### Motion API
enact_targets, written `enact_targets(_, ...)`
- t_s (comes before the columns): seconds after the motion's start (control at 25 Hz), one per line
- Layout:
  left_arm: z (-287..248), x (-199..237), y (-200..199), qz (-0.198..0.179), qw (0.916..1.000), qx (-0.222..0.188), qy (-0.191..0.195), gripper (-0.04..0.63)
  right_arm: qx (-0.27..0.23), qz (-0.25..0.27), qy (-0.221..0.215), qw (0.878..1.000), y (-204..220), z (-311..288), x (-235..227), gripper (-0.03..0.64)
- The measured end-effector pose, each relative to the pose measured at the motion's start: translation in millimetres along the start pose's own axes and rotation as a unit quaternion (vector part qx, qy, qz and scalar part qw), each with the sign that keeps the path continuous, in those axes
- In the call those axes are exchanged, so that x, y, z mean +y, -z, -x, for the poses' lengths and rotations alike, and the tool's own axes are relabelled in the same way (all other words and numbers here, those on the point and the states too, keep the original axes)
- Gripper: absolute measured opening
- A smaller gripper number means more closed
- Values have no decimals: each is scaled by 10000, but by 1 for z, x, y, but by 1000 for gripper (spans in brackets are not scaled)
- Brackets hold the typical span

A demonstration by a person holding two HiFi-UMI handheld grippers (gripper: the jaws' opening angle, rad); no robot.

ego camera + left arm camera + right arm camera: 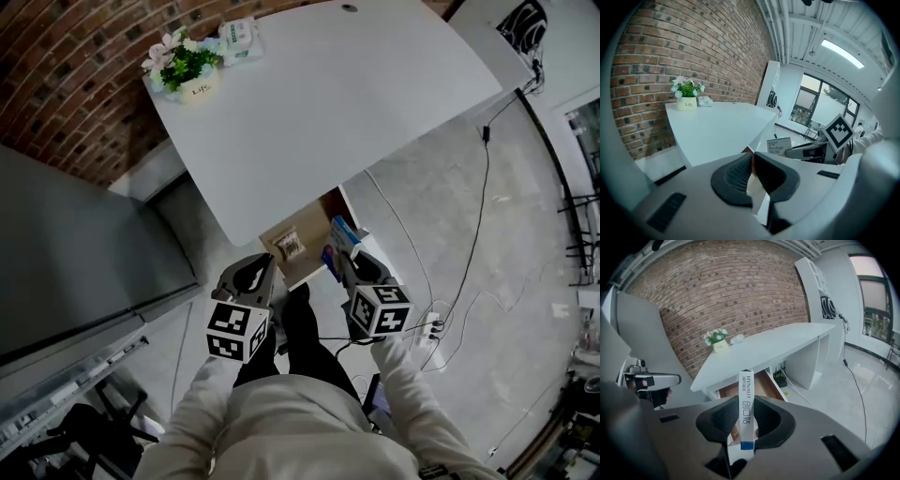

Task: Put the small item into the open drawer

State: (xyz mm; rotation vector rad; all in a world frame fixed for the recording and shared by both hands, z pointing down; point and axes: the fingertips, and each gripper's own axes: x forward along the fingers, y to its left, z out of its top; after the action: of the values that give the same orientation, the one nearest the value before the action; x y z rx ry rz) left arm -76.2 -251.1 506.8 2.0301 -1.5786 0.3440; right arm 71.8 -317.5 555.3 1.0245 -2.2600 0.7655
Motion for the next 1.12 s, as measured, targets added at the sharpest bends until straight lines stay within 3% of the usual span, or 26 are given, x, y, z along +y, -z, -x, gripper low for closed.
enact_targets(0.44, 1, 11, 14, 412, 9974, -35, -582, 34, 634, 812, -289, 9943, 11, -68, -12, 117)
enact_targets(0.72, 9, 22, 26, 623, 9943, -52, -869, 34, 990, 968, -325, 9898, 31, -105, -12, 117)
enact_targets(1.12, 14, 36, 41, 925, 9884, -69, -1200, 34, 1416, 1667, -152, 9757, 52, -147, -27, 117)
